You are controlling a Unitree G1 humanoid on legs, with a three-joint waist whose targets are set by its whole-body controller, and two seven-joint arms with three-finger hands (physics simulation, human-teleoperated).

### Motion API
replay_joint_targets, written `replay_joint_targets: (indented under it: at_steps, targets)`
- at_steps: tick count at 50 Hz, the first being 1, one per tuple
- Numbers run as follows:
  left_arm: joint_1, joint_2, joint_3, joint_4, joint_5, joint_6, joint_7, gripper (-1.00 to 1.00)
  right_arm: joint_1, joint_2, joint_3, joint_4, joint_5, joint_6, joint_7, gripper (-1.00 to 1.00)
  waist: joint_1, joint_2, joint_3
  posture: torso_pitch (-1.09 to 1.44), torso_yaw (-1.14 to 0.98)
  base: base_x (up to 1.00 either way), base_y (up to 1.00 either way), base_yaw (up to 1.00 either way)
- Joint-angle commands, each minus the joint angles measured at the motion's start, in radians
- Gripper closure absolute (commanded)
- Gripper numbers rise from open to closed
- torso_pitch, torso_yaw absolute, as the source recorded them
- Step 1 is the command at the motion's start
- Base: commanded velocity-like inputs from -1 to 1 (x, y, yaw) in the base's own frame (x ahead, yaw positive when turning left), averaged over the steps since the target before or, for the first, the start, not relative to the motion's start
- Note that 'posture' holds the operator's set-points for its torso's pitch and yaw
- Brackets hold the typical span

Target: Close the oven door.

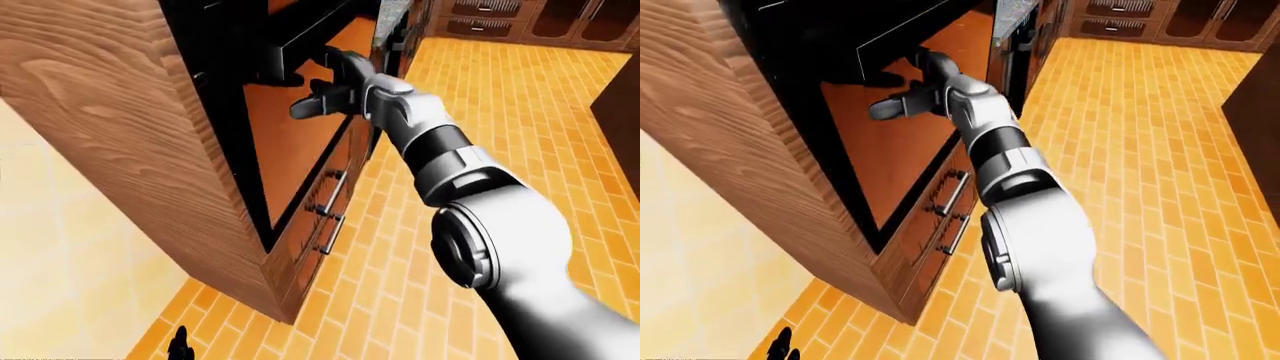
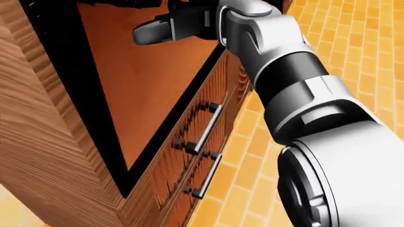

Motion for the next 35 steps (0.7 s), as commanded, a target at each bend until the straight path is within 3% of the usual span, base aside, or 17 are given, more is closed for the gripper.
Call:
replay_joint_targets:
  at_steps: [1,19,35]
  targets:
    - [-0.004,0.015,0.006,-0.014,-0.006,-0.021,0.002,-1.0,-0.057,0.008,-0.005,-0.051,-0.013,-0.043,0.028,-1.0,0.002,0.005,-0.025,0.0,0.0,0.0,0.0,0.0]
    - [-0.002,0.018,0.011,-0.013,-0.008,-0.022,-0.002,-1.0,-0.066,0.16,0.053,-0.053,-0.204,-0.04,0.091,-1.0,-0.003,0.022,-0.021,0.0,0.0,0.0,0.0,0.0]
    - [-0.001,0.016,0.012,-0.013,-0.011,-0.021,-0.005,-1.0,-0.065,0.254,0.067,-0.065,-0.255,-0.04,0.104,-1.0,-0.026,0.036,-0.02,0.0,0.0,0.0,0.0,0.0]
